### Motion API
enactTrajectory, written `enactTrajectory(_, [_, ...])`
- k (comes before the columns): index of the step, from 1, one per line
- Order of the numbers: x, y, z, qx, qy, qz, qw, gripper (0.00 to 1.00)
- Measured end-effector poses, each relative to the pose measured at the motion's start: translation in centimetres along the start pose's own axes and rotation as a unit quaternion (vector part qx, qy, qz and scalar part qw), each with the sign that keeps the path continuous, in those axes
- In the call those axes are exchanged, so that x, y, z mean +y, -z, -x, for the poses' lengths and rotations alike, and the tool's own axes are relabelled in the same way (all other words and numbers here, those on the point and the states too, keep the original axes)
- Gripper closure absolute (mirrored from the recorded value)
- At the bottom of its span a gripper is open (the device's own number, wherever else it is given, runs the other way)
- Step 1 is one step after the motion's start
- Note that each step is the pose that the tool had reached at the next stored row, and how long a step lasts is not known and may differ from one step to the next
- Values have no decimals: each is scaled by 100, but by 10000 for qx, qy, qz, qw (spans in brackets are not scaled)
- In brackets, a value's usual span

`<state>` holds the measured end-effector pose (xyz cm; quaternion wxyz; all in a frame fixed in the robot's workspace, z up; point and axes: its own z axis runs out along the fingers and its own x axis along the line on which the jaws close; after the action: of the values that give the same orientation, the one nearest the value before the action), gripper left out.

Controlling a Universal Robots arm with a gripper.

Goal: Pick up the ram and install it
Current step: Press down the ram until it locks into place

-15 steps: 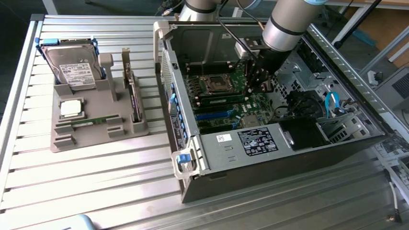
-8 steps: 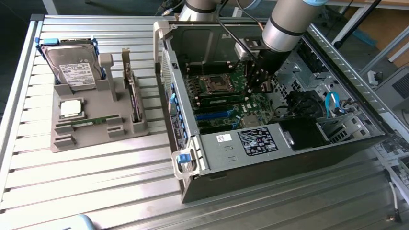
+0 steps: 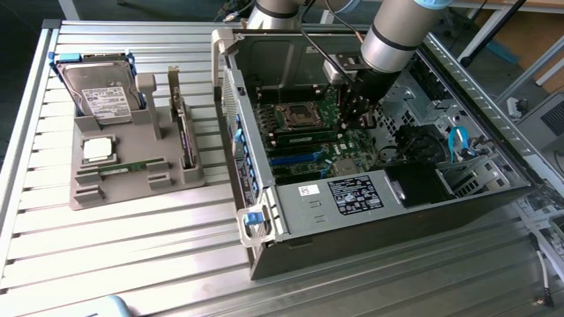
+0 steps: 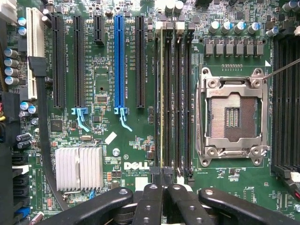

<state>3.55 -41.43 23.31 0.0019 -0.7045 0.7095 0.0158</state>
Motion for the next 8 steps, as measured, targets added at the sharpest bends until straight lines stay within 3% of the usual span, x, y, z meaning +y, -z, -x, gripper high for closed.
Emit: enactTrajectory(8, [0, -18, -1, 1, 0, 0, 10000, 89])
